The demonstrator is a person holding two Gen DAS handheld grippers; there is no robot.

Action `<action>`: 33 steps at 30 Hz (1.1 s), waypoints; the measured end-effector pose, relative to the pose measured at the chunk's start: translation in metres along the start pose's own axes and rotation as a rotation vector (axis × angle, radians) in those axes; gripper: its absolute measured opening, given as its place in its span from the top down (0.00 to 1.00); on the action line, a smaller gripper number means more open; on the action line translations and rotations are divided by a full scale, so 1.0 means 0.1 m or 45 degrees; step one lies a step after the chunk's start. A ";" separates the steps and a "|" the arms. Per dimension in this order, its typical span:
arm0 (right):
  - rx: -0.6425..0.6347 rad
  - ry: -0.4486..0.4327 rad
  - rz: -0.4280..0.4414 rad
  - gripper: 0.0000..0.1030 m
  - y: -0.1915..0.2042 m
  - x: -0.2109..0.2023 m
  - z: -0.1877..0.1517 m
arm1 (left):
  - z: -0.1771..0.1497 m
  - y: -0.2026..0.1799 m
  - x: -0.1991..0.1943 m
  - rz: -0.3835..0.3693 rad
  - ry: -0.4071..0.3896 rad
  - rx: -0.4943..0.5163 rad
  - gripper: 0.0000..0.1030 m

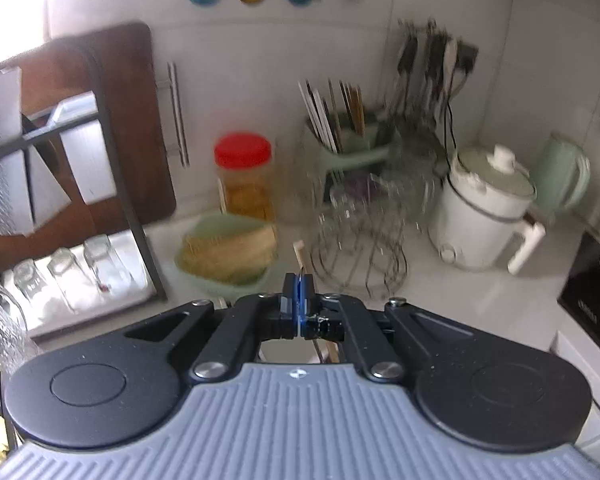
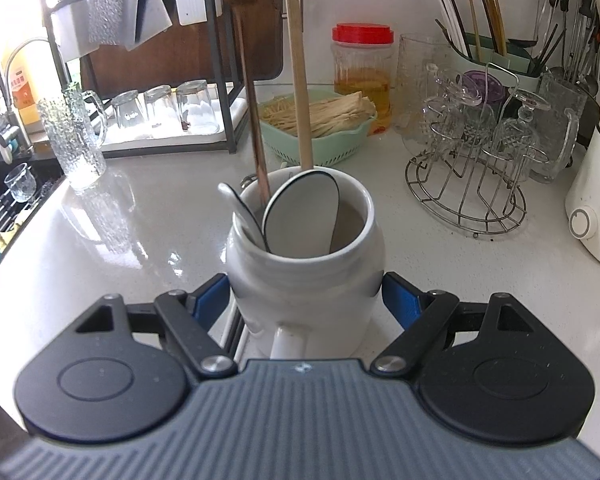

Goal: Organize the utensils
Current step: 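Hold the copper spoon upright above the mug with the left tool, then lower the copper spoon into the mug and open the left tool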

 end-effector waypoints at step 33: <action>-0.067 -0.009 0.057 0.17 -0.04 0.05 0.04 | -0.28 -0.09 0.57 -0.012 0.610 -0.096 0.92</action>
Point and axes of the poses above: each gripper's, at about its wrist camera, not at the fingertips, and x roughly the way its jaws point, y to its left, z to its top, the point moved 5 cm from there along x, roughly the way its jaws point, and after that the axes turned 14 degrees about -x, right-handed, at the moved point
